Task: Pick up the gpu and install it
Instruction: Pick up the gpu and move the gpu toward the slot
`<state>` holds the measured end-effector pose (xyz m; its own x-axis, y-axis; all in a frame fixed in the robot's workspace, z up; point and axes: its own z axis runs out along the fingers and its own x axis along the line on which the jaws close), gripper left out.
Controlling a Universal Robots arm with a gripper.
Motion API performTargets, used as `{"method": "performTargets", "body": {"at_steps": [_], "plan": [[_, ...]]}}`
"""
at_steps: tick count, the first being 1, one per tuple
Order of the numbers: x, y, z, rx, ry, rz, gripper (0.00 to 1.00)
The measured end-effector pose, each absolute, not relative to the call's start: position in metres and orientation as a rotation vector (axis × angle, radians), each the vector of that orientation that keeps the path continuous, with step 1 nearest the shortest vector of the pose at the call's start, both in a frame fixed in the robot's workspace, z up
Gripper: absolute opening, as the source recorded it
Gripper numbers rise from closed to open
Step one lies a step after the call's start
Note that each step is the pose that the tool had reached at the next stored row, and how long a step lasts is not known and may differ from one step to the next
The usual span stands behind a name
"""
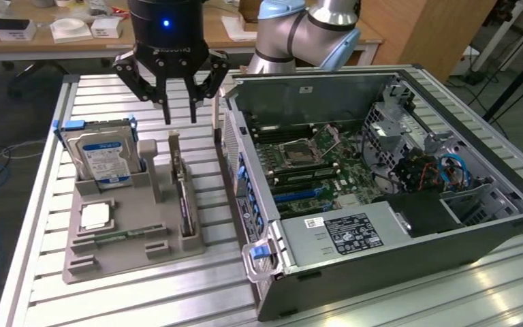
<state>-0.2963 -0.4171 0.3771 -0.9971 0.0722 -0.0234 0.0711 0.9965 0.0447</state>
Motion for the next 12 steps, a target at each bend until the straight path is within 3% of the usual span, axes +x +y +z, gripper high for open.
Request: {"method": "performTargets", "body": {"at_steps": [12], "plan": [[-0.2963,-0.4176,0.3671,0.112,3.116,0.058,0.41]]}}
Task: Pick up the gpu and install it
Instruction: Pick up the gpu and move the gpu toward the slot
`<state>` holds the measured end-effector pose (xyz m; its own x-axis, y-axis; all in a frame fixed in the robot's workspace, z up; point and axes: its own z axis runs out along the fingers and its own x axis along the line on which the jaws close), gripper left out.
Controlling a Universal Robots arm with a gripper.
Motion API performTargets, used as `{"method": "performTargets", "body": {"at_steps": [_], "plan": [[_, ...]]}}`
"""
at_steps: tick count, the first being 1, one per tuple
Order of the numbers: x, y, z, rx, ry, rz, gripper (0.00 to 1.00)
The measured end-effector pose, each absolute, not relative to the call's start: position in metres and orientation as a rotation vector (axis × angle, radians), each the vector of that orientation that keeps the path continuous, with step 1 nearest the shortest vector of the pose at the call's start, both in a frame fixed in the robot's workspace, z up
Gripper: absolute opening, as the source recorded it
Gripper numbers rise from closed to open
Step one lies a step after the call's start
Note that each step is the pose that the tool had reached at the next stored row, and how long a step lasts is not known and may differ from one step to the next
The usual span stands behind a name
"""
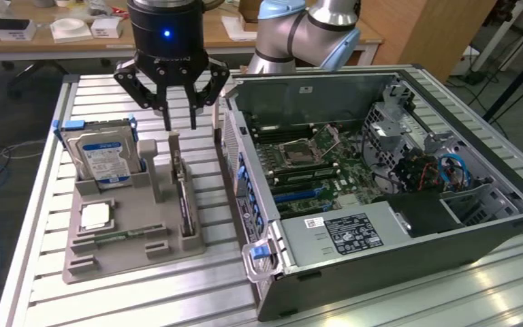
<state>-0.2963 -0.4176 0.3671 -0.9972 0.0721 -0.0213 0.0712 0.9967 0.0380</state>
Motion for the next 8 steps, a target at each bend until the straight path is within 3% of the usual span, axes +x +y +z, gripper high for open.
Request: {"method": "performTargets", "body": {"at_steps": [8], "plan": [[-0.296,-0.418,0.353,0.112,3.117,0.057,0.41]]}}
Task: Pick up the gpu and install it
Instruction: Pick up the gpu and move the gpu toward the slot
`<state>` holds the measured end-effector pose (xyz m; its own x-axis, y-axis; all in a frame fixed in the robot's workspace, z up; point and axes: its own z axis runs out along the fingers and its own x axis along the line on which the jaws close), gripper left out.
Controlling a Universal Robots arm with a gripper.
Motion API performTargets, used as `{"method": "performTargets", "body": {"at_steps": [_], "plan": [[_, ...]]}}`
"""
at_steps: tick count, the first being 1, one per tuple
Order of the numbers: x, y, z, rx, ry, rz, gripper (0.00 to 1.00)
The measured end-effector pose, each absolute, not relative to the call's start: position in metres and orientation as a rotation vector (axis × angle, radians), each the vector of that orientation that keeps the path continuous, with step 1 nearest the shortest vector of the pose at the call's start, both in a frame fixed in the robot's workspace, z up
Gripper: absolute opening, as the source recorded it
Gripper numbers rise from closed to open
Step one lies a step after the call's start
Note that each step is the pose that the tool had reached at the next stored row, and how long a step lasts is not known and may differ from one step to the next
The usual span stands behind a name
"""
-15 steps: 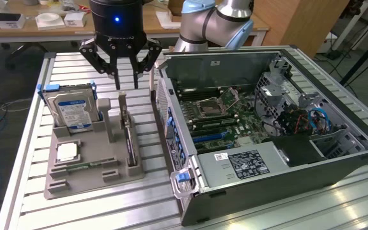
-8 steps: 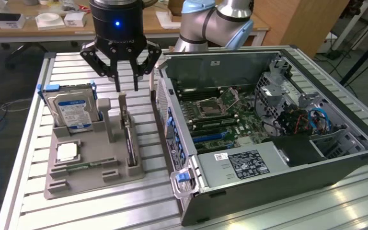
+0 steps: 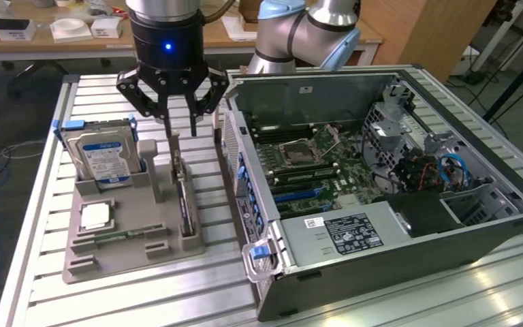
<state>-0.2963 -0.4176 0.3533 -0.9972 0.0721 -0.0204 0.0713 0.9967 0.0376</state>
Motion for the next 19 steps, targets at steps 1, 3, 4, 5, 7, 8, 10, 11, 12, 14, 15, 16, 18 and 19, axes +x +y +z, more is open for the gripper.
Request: {"method": "performTargets", "body": {"at_steps": [1,3,4,5,7,8,10,11,12,14,15,16,18,19], "plan": [[-0.296,-0.418,0.352,0.112,3.118,0.057,0.41],[-0.296,-0.418,0.348,0.112,3.118,0.057,0.41],[-0.296,-0.418,0.346,0.112,3.118,0.057,0.41],[-0.296,-0.418,0.344,0.112,3.118,0.057,0.41],[-0.296,-0.417,0.341,0.112,3.118,0.056,0.41],[-0.296,-0.417,0.339,0.112,3.118,0.056,0.41],[-0.296,-0.417,0.335,0.112,3.118,0.056,0.41],[-0.296,-0.417,0.333,0.112,3.118,0.056,0.41],[-0.296,-0.417,0.332,0.112,3.119,0.056,0.41],[-0.296,-0.417,0.328,0.112,3.119,0.056,0.41],[-0.296,-0.417,0.326,0.112,3.119,0.056,0.41],[-0.296,-0.417,0.324,0.112,3.119,0.056,0.41],[-0.296,-0.417,0.321,0.112,3.119,0.056,0.41],[-0.296,-0.417,0.319,0.112,3.119,0.056,0.41]]}}
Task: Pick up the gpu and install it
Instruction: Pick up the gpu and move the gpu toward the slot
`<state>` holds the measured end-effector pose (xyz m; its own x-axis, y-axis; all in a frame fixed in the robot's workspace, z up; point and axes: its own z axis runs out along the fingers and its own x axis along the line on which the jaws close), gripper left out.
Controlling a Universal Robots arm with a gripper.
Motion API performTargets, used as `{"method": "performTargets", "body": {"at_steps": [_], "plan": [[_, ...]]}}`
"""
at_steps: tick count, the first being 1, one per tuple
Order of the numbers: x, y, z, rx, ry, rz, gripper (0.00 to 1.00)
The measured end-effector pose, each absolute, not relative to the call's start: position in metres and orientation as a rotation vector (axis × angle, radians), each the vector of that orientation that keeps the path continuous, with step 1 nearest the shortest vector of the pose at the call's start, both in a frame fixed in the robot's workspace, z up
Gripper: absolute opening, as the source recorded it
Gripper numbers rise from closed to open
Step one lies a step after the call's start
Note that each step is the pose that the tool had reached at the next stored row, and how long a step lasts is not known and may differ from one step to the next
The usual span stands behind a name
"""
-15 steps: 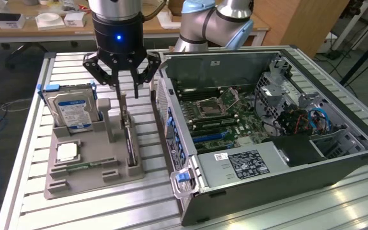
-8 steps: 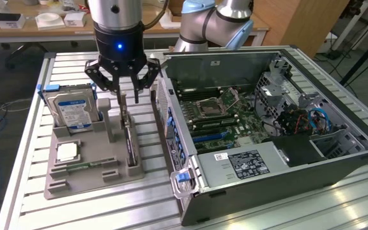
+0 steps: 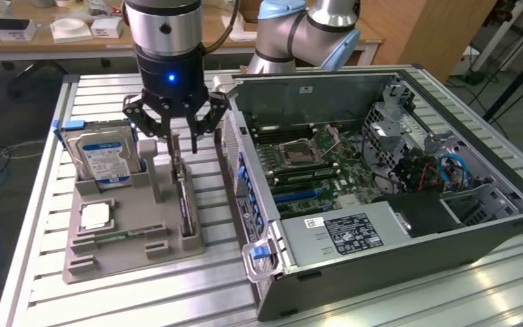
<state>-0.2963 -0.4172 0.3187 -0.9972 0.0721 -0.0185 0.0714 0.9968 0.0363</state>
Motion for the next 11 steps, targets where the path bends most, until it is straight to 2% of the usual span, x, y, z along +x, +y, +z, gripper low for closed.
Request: {"method": "performTargets", "body": {"at_steps": [11], "plan": [[-0.296,-0.417,0.299,0.112,3.123,0.055,0.41]]}}
